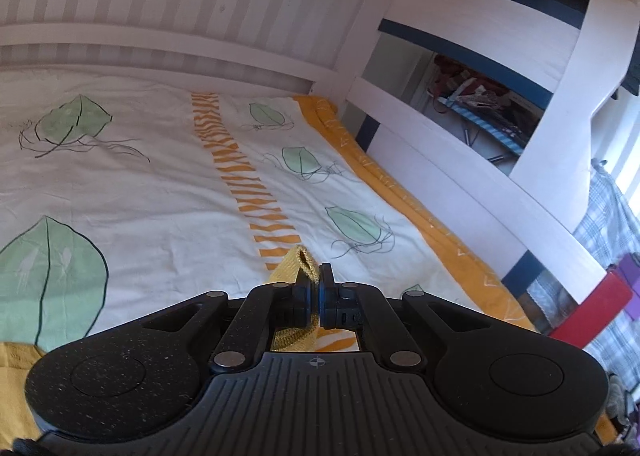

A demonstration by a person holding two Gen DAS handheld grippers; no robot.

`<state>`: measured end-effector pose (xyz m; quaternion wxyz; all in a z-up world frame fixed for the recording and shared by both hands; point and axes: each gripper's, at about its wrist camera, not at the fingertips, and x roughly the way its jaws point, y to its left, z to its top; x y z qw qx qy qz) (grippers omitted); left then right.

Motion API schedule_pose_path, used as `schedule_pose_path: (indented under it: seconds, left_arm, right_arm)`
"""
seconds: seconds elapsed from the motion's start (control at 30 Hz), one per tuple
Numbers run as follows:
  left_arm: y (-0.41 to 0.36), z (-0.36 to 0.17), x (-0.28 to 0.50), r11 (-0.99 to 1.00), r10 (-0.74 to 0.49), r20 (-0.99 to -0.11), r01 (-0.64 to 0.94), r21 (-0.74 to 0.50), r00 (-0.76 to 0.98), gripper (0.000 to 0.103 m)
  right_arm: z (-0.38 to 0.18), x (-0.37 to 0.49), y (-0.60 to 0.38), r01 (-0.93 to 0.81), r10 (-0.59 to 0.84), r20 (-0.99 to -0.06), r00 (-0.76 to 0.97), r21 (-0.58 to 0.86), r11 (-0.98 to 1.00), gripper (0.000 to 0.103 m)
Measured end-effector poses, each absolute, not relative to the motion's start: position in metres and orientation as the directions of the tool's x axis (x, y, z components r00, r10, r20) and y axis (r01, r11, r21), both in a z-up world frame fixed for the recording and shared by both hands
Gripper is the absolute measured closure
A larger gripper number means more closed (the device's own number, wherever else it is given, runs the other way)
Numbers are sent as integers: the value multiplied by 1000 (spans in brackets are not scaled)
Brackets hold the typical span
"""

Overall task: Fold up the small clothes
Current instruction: 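Lift the hem with the left gripper and fold it toward the collar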

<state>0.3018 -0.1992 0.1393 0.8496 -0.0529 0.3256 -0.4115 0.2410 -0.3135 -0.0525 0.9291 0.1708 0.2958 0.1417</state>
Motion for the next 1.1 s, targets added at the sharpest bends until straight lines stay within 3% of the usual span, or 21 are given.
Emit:
schedule_pose_path:
  seconds: [0.27, 0.7, 1.1]
  left_arm:
    - [-147, 136, 318, 679, -723, -500, 621, -391, 476, 100]
    - [-7, 59, 357, 818, -575, -622, 379, -433, 531, 100]
    - [41, -22, 365, 892, -451, -729, 294, -344, 515, 100]
  right_arm:
    - [-95, 268, -319, 46, 211, -599, 772, 385, 922, 32]
    - [-100, 263, -301, 21, 148, -609, 779, 262, 965, 33]
    - [-100, 265, -290, 17, 103, -623, 776, 183, 983, 33]
